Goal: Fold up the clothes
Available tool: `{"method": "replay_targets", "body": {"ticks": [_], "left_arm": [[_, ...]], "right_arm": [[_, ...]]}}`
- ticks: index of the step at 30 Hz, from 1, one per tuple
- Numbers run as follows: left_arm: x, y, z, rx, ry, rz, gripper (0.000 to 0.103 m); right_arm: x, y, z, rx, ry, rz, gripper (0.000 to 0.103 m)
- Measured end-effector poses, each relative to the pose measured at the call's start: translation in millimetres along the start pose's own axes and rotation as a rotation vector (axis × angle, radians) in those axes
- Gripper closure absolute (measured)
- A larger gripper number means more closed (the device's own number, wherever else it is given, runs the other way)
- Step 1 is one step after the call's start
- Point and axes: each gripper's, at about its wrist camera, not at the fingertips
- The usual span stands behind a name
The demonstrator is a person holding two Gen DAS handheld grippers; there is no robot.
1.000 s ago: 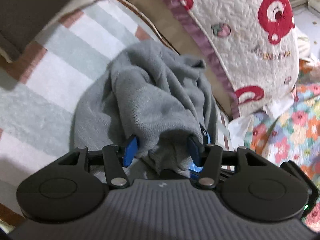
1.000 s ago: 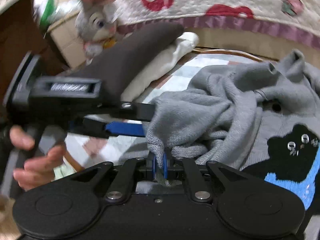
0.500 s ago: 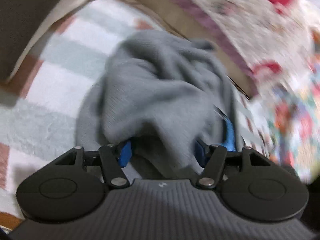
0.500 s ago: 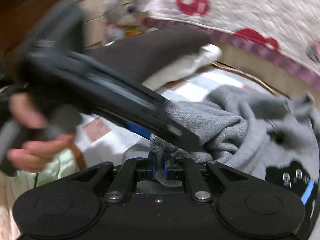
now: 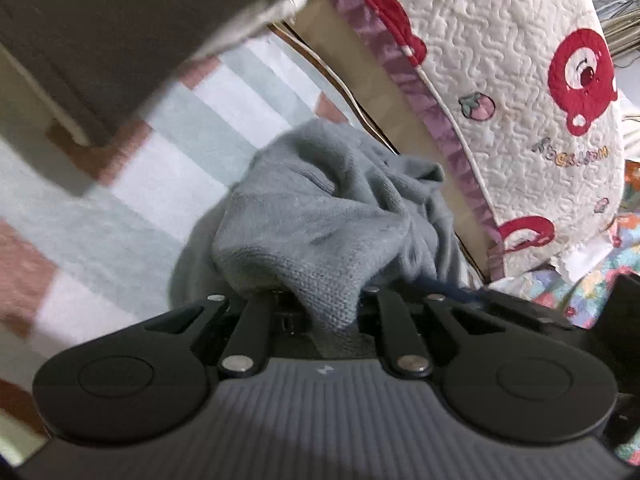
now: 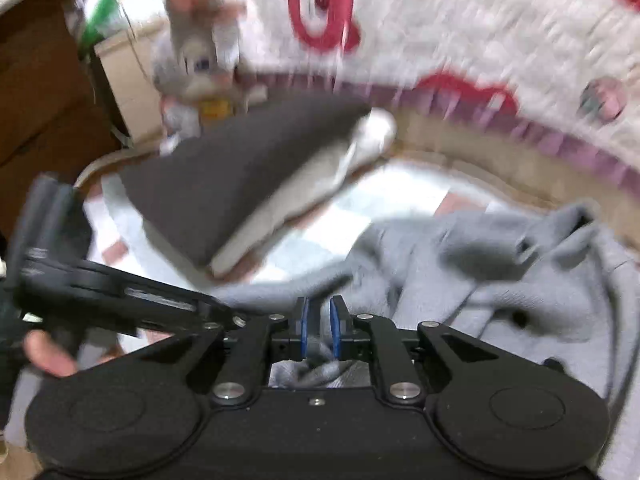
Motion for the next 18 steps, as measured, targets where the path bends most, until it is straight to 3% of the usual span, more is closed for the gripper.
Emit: {"method": "replay_targets", "body": {"ticks": [1, 4, 8, 10, 13, 16, 18], "left_arm": [[-1, -6, 1, 0.013, 0.008, 0.017, 0.093], [2, -9, -5, -0.011, 0.078, 0.051, 0.096], [2, -8, -14, -0.06, 0.095, 0.074, 0.096], [2, -9, -14, -0.055, 0.101, 0.072, 0.096], [-1, -11, -13, -0.052, 0.072, 0.071, 0.096], [-8, -11, -13, -0.045, 0.033, 0.073, 0.096], [-11, -10, -12, -0.045, 0.016, 0.072, 0.096]], "right_arm": [[-2, 12, -1, -0.061, -0.019, -0.022, 0.089], [-23, 36, -17, -0.164, -0.236, -0.323, 0.081], [-32, 32, -27, -0.145, -0.206, -0.342, 0.078], [-29, 21, -27, -0.099, -0.116, -0.283, 0.074], [-18, 10, -24, -0.03, 0.025, -0.114, 0.071], [-23, 7, -25, 0.054, 0.024, -0.077, 0.068], [-21, 6, -24, 0.057, 0.111, 0.003, 0.069]]}}
Point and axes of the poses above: each gripper's, at about its wrist camera, not at the fingertips, and y roughly the way its jaws point, x to its right, z to its top, and after that the axes turned 6 degrees about z, right-handed
